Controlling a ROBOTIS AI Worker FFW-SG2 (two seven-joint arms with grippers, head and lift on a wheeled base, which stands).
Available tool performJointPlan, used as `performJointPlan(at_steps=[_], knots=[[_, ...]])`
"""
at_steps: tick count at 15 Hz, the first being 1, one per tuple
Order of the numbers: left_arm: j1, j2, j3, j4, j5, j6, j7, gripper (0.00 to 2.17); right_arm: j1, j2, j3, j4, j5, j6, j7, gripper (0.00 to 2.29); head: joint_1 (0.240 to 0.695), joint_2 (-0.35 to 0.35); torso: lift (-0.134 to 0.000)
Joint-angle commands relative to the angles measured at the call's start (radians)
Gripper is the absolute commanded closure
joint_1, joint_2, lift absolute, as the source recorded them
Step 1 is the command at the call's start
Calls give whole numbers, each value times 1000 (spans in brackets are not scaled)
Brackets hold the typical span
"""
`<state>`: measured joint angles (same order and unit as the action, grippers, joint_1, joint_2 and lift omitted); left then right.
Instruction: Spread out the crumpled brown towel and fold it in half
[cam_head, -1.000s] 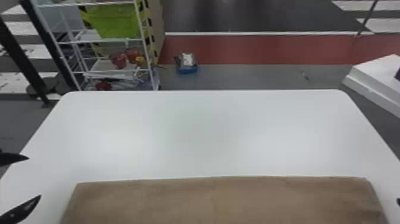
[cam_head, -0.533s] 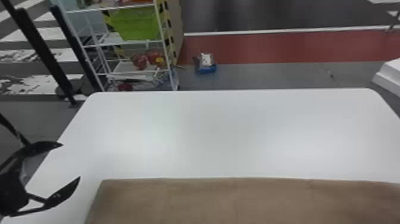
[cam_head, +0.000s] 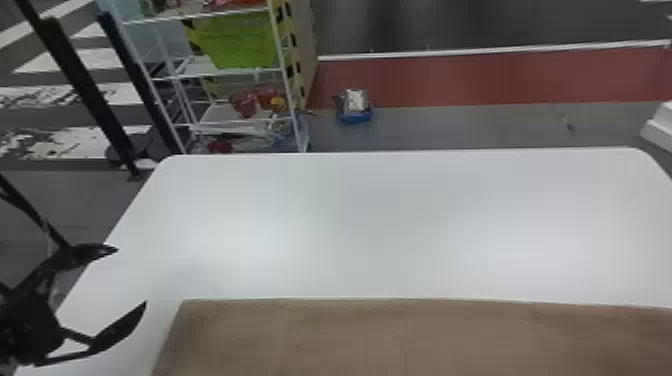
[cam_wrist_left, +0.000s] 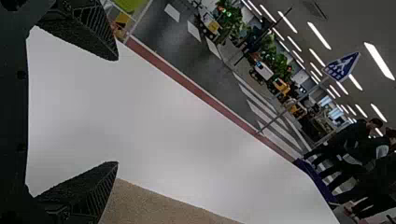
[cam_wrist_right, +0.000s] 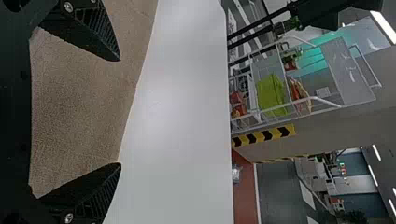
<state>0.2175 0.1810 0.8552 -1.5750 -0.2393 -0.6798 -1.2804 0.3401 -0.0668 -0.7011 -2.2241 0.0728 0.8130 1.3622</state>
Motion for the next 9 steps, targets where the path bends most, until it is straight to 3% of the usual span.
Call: performJointPlan(at_steps=[1,9], knots=[[0,0,1,3,-3,-5,-1,97,0,-4,-1,9,2,-13,5,87,695,151,-134],[5,5,7,4,-5,-45,-1,97,10,1,-17,32,-11,-74,5,87,695,137,-134]])
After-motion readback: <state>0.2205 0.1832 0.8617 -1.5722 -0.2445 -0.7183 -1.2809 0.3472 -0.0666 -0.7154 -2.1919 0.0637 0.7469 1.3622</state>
